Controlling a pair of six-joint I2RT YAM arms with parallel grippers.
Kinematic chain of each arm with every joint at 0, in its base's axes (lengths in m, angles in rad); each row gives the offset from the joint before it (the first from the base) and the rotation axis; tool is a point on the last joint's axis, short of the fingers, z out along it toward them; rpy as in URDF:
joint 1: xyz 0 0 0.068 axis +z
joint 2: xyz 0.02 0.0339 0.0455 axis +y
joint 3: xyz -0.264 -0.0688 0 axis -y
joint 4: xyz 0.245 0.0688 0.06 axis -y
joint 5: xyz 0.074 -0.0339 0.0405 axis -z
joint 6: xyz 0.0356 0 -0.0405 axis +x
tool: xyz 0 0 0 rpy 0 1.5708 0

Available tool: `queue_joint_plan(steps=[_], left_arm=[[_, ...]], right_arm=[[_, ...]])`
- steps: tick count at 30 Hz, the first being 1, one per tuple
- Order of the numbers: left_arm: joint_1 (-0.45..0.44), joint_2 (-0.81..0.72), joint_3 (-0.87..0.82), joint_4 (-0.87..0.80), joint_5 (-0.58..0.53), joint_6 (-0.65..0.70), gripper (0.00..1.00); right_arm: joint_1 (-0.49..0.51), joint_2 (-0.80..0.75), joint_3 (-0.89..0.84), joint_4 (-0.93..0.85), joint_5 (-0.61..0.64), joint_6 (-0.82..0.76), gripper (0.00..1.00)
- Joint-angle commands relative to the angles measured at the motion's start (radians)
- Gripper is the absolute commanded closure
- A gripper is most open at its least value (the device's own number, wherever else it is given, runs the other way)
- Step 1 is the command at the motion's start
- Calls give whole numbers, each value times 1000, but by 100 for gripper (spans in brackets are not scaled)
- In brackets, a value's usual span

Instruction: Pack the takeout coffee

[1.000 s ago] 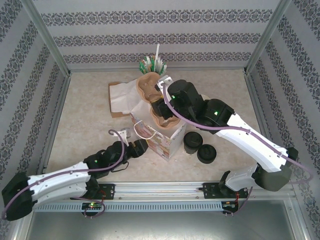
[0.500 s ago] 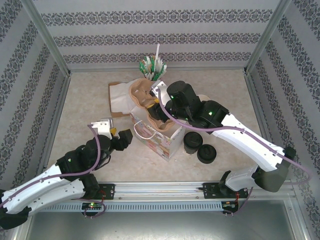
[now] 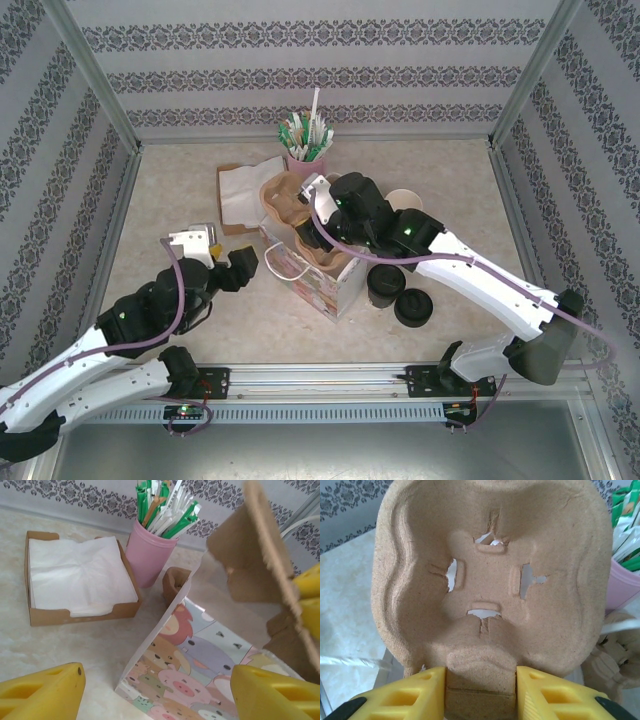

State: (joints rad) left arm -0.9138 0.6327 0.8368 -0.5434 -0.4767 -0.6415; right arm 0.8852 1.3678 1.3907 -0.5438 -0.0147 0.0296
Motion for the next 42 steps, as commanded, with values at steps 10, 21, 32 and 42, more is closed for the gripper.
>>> queue_joint_plan(steps=[10,21,32,42], left_arm=[[107,108,161,-73,96,106,21],[326,236,271,-72,480,155,18],[449,352,323,-76,696,191,19],[482,378,319,-61,715,189,21]], right_arm=[[-9,-97,-47,-4,-7,16,61],[-9,-90,-27,-87,9,5,61],[-9,-72,-17,-122,14,4,61],[-8,-12,23,-190,20,-7,61]])
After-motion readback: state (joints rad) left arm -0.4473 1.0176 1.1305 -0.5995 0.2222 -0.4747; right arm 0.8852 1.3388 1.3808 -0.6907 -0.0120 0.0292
